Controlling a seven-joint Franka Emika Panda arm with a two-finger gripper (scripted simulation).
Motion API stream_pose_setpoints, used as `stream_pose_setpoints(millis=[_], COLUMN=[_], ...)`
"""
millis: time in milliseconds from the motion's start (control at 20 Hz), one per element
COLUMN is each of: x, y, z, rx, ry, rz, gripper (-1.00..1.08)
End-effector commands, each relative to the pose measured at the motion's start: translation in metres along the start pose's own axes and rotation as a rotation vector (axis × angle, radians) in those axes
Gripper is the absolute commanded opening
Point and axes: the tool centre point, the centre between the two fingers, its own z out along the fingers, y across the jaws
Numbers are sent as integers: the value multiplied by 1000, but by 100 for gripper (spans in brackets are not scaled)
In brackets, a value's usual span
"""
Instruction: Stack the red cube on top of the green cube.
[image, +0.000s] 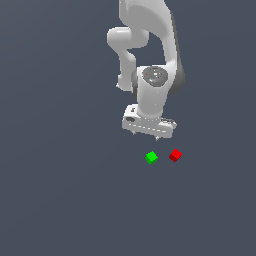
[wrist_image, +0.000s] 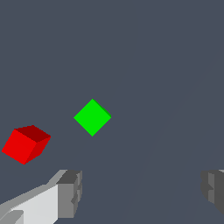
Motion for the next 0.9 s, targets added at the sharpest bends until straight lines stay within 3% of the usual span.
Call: stream_pose_setpoints(millis=[0,850], x=[-5,-19], y=[-12,-102], z=[6,46], rx=[0,0], ry=[2,19], rz=[44,345], gripper=[100,100])
